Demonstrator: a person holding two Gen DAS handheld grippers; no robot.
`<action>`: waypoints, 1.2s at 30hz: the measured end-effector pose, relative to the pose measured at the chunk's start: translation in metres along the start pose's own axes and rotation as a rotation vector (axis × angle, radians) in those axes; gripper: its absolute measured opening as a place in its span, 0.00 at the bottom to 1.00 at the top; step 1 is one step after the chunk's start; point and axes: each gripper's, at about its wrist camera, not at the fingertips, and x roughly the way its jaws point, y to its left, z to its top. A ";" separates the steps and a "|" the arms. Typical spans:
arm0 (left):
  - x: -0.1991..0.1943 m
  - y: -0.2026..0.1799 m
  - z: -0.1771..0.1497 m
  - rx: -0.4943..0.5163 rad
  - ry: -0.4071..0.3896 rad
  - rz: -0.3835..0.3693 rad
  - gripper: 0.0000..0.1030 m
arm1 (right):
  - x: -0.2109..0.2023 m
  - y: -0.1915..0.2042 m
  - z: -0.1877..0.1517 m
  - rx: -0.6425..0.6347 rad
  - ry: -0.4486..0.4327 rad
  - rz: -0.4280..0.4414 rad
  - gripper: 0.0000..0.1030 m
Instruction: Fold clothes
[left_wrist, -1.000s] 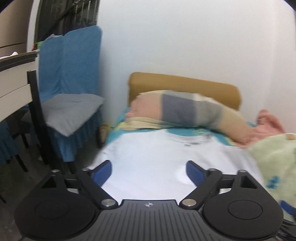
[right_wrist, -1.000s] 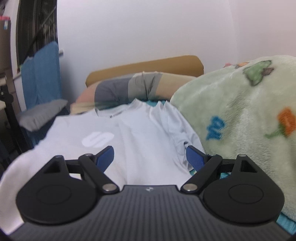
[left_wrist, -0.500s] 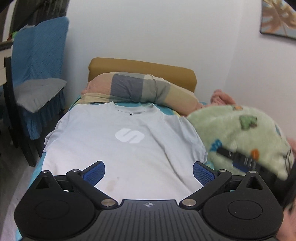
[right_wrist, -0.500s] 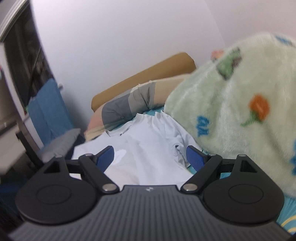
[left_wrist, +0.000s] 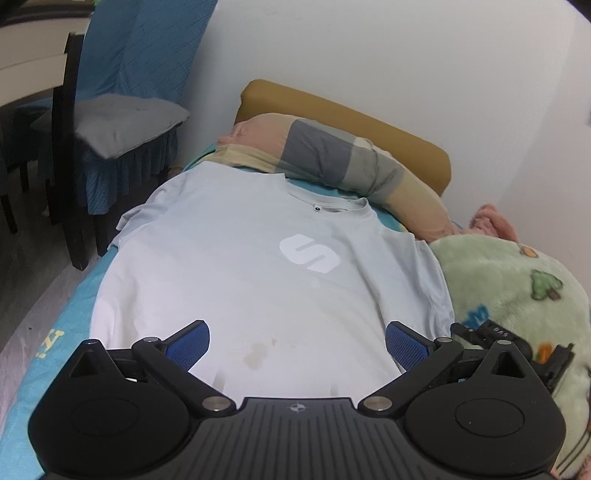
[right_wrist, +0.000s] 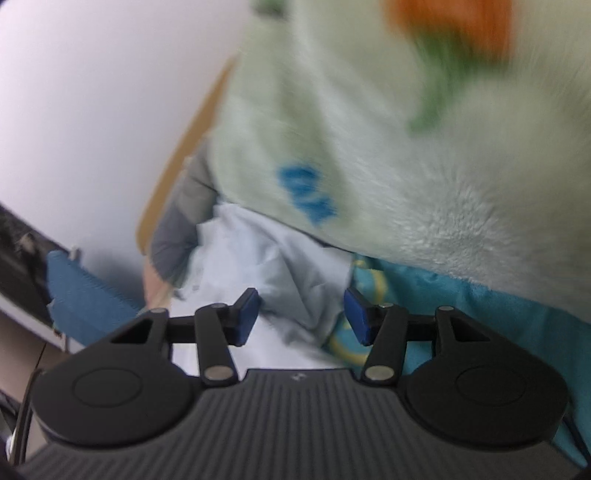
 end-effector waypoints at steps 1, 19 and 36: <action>0.005 0.000 0.001 -0.005 0.005 -0.005 0.99 | 0.010 -0.004 0.001 0.012 0.005 -0.005 0.53; 0.037 0.018 0.027 -0.119 0.053 -0.008 0.99 | 0.020 0.094 0.015 -0.405 -0.210 -0.074 0.08; -0.008 0.109 0.059 -0.287 -0.070 0.154 0.99 | 0.115 0.337 -0.160 -1.404 -0.064 -0.106 0.07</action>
